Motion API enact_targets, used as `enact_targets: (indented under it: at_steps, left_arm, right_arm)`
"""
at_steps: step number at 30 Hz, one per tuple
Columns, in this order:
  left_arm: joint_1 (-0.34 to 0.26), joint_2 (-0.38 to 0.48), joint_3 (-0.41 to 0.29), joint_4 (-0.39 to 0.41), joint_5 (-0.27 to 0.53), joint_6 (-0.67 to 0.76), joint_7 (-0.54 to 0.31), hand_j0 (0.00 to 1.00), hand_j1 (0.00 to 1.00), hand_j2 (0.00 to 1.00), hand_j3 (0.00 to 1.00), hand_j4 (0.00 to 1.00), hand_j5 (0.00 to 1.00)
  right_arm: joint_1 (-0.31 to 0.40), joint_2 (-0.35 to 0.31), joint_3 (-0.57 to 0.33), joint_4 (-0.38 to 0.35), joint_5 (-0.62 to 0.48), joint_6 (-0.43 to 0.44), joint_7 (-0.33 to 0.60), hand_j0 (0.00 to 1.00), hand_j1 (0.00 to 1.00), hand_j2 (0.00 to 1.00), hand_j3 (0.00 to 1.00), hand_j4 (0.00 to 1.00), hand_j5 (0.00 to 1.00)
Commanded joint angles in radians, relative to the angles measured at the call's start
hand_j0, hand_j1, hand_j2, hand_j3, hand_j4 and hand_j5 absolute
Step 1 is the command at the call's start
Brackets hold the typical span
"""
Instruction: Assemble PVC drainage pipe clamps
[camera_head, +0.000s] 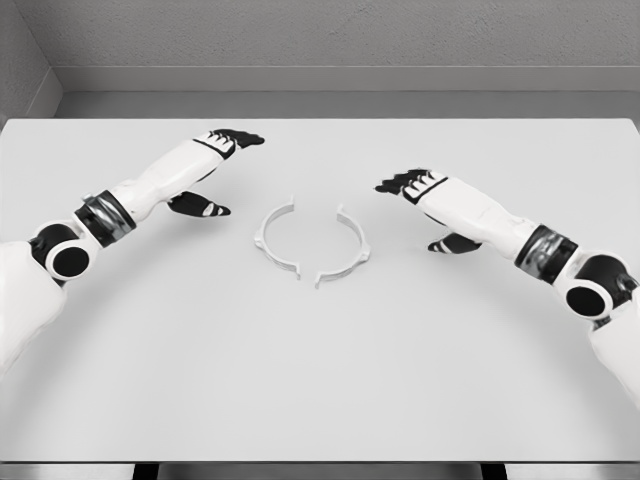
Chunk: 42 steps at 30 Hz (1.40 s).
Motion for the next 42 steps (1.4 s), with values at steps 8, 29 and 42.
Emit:
enact_targets:
  at_steps: [8,29,42]
  left_arm:
    - [0.005,-0.046,-0.027,0.041,0.003,0.000,0.001,1.00,1.00,1.00,1.00,1.00,1.00]
    - [0.012,-0.089,-0.027,0.081,0.004,0.000,0.001,1.00,1.00,1.00,1.00,1.00,1.00]
    - [0.014,-0.120,-0.029,0.080,-0.011,0.000,-0.001,1.00,1.00,1.00,1.00,1.00,1.00]
  right_arm:
    - [0.195,-0.242,-0.368,-0.172,-0.261,-0.077,-0.002,1.00,1.00,1.00,1.00,1.00,1.00]
    - [0.190,-0.198,-0.377,-0.130,-0.255,-0.077,-0.004,1.00,1.00,1.00,1.00,1.00,1.00]
    - [0.189,-0.196,-0.376,-0.133,-0.255,-0.077,-0.004,1.00,1.00,1.00,1.00,1.00,1.00]
